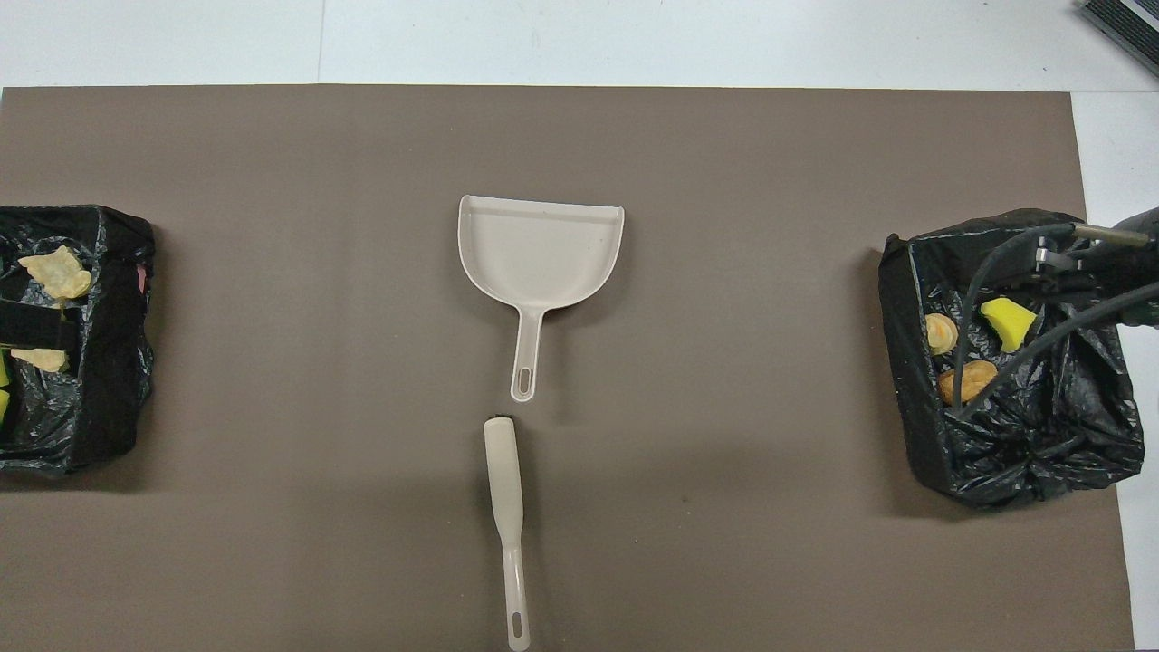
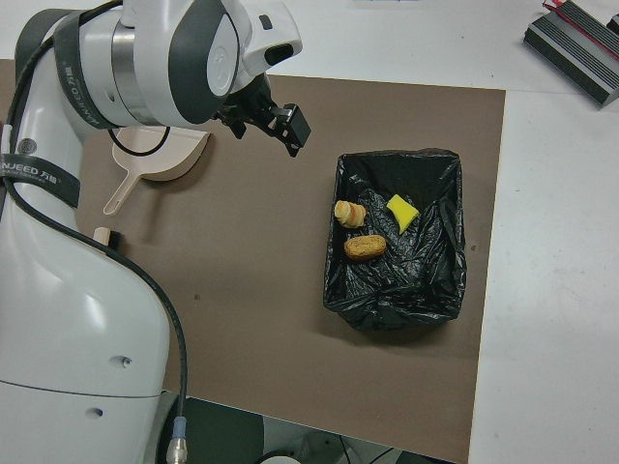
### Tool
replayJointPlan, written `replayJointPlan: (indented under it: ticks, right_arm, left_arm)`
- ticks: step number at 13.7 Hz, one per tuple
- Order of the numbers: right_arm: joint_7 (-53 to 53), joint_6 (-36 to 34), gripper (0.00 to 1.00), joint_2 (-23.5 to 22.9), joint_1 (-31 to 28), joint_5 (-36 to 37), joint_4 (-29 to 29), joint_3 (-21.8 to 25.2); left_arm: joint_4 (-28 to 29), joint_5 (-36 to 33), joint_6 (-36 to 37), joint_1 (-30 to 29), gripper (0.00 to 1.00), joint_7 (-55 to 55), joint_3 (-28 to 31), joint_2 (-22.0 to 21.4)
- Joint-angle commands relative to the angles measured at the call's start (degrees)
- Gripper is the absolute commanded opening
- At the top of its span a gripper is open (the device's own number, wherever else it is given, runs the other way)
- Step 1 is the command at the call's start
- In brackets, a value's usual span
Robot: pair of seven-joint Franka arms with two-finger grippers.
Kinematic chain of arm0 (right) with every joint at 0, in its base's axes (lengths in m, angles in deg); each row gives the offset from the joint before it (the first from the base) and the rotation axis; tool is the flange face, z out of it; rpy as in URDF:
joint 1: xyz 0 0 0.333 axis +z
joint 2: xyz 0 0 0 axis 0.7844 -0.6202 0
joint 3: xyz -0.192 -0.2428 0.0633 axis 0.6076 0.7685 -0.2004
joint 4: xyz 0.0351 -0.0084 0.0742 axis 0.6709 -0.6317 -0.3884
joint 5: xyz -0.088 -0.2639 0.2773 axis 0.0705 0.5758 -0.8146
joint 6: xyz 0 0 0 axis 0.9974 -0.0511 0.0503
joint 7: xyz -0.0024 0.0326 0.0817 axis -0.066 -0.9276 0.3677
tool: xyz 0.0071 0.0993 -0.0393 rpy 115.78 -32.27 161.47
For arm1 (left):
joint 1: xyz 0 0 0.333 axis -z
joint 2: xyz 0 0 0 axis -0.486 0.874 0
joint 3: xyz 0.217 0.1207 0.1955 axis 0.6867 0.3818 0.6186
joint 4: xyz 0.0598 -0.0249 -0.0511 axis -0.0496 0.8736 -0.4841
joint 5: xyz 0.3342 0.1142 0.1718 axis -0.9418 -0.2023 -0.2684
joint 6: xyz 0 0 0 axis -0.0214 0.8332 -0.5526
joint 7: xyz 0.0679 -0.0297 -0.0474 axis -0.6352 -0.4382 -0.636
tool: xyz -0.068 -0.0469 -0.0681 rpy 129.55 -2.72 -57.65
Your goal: Sweep and dump trash in bin
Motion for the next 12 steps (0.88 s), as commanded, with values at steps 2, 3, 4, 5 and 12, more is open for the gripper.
replayJointPlan:
  ticks: [2,3,4,5,12]
  right_arm:
    - [2.12,-0.17,1.00,-0.76,-0.84,-0.77,1.24,-0.43]
    - [2.03,-0.17,1.00,-0.76,-0.84,-0.86,1.33,-0.34]
    - [2.03,-0.17,1.00,-0.76,-0.84,-0.86,1.24,-0.42]
    - [2.12,-0.17,1.00,-0.76,-0.84,-0.94,1.24,-0.34]
    - [2.12,0.18,1.00,-0.76,-0.84,-0.94,1.24,-0.34]
  left_arm:
    - [-0.36,0.27,0.48,0.60,1.00,-1.19,-0.26,0.00]
    - [-0.18,0.27,0.48,0.51,1.00,-1.28,-0.26,-0.09]
    - [0.09,0.44,0.48,0.33,1.00,-1.89,-0.26,-0.18]
    - [0.09,0.70,0.48,0.24,1.00,-2.50,-0.26,-0.18]
    - [1.40,2.82,0.13,0.51,1.00,-3.21,-0.26,-0.61]
